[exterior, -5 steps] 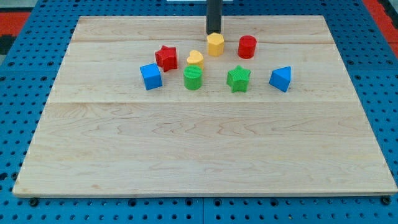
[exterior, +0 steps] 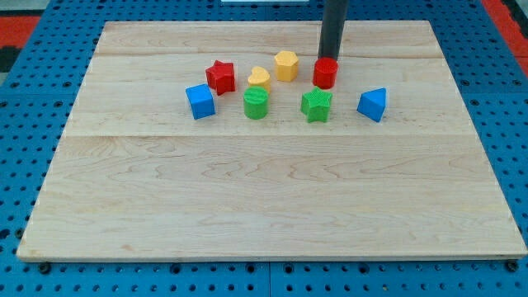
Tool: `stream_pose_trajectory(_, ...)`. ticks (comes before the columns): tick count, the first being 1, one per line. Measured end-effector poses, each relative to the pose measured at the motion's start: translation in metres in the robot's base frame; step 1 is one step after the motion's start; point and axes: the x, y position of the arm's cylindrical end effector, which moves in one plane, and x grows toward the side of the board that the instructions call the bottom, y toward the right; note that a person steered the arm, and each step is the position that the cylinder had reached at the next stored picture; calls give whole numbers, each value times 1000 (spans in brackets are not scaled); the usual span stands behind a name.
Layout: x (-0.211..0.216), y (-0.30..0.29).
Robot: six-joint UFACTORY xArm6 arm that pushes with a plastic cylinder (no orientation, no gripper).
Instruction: Move blue triangle at the bottom of red circle
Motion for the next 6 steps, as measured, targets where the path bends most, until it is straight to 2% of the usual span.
stream_pose_trajectory(1,23,110)
stream_pose_trajectory(2,86,152)
stream_pose_trajectory(4,116,105)
stream_pose_trajectory(6,79,21)
